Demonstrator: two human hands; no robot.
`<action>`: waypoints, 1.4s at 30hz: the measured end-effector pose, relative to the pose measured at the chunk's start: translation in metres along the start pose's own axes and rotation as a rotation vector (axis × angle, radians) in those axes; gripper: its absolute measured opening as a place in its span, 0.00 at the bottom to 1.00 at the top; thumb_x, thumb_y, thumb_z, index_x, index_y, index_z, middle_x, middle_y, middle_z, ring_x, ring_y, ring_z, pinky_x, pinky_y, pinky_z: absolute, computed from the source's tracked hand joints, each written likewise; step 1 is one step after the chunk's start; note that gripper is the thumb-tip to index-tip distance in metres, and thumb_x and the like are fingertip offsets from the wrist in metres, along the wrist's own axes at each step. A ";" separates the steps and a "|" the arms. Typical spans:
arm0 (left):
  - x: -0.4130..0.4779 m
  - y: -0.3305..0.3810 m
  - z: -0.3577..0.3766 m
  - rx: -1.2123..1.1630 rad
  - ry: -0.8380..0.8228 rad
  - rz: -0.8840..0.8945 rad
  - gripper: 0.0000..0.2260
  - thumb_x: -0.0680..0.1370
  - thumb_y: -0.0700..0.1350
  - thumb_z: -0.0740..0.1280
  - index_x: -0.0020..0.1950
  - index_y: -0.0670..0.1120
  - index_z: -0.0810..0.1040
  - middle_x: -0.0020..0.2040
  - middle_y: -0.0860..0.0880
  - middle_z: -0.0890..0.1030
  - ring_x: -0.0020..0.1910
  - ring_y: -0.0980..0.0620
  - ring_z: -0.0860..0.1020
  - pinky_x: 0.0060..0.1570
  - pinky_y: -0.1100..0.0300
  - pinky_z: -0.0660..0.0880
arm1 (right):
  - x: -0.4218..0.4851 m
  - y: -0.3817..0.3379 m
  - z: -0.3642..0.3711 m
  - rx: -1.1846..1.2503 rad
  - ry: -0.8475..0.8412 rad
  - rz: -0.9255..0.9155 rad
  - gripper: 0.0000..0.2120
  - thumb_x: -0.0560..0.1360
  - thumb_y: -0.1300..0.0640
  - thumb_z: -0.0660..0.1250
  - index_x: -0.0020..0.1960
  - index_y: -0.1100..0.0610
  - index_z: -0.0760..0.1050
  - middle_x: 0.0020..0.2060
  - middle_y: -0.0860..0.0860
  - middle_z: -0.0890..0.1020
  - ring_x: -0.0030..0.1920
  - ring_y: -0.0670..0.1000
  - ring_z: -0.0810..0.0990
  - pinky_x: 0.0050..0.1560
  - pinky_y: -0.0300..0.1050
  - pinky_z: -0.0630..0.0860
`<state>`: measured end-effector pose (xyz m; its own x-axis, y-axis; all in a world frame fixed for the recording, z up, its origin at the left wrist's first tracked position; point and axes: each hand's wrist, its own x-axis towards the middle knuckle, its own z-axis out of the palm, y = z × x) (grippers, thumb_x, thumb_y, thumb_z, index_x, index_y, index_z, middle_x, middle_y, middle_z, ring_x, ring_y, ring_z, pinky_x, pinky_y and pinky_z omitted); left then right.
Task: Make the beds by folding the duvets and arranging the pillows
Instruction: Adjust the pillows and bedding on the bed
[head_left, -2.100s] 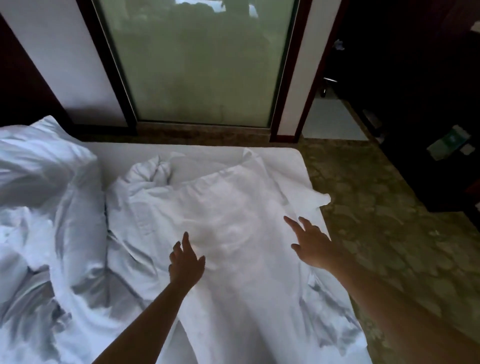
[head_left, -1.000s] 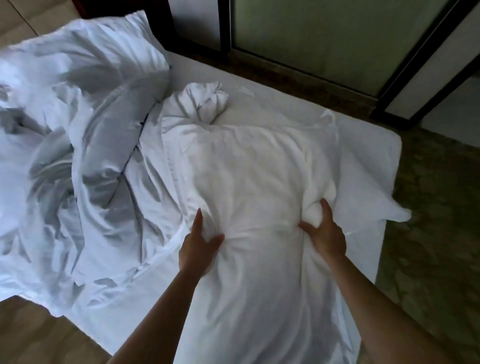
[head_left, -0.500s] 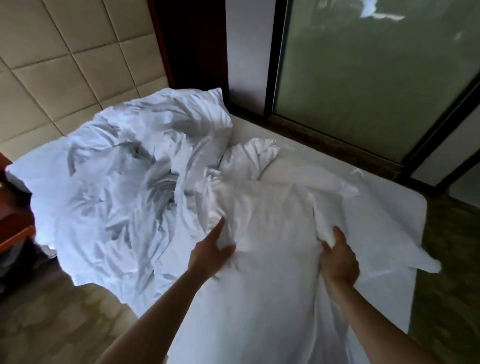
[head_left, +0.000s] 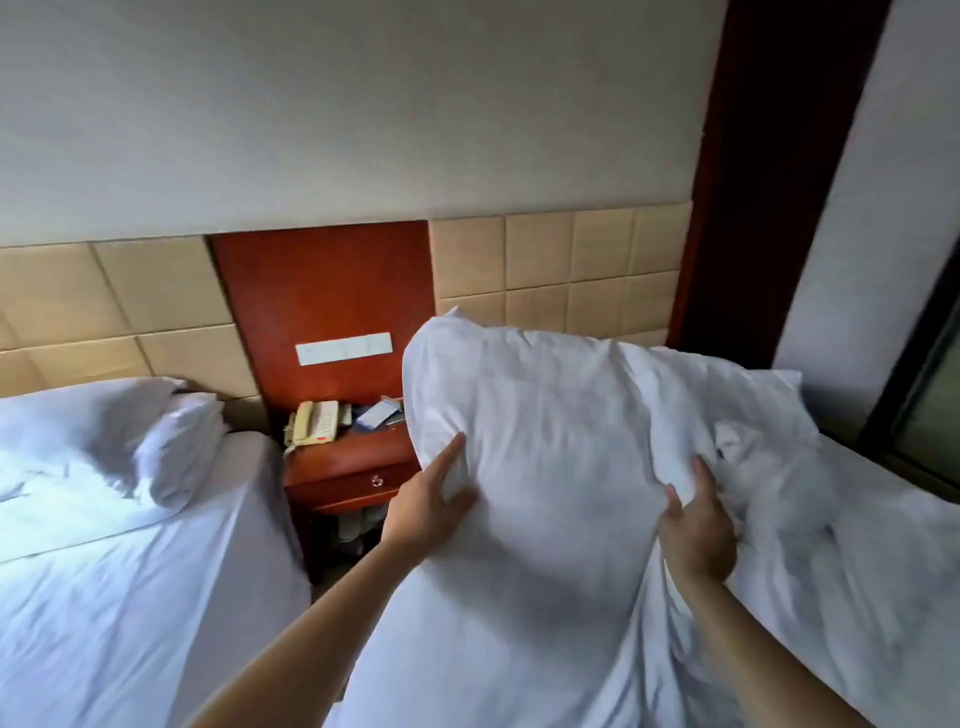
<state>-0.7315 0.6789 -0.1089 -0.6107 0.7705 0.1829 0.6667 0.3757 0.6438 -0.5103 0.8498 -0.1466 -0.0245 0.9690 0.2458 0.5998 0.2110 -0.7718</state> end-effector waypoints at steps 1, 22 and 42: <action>-0.004 -0.027 -0.025 0.012 0.031 -0.049 0.31 0.76 0.53 0.66 0.74 0.63 0.55 0.66 0.49 0.76 0.63 0.44 0.74 0.54 0.58 0.70 | -0.012 -0.024 0.023 -0.002 -0.052 -0.032 0.24 0.79 0.53 0.61 0.73 0.48 0.62 0.53 0.64 0.79 0.50 0.65 0.78 0.42 0.50 0.70; -0.004 -0.412 -0.247 0.138 0.401 -0.696 0.29 0.76 0.54 0.63 0.74 0.63 0.55 0.70 0.51 0.71 0.66 0.48 0.71 0.59 0.59 0.69 | -0.139 -0.362 0.452 0.023 -0.867 -0.602 0.20 0.80 0.60 0.56 0.70 0.49 0.68 0.67 0.55 0.73 0.63 0.59 0.74 0.56 0.46 0.70; 0.235 -0.647 -0.470 0.258 0.861 -0.748 0.18 0.79 0.57 0.58 0.64 0.64 0.51 0.53 0.53 0.81 0.52 0.50 0.79 0.45 0.60 0.70 | -0.129 -0.775 0.801 0.049 -0.703 -1.221 0.27 0.77 0.63 0.58 0.73 0.45 0.63 0.57 0.62 0.78 0.52 0.65 0.78 0.47 0.52 0.74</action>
<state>-1.5076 0.3750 -0.1333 -0.9097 -0.2537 0.3289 0.0246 0.7576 0.6522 -1.6130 0.6645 -0.0499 -0.8988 0.0327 0.4372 -0.1170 0.9432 -0.3109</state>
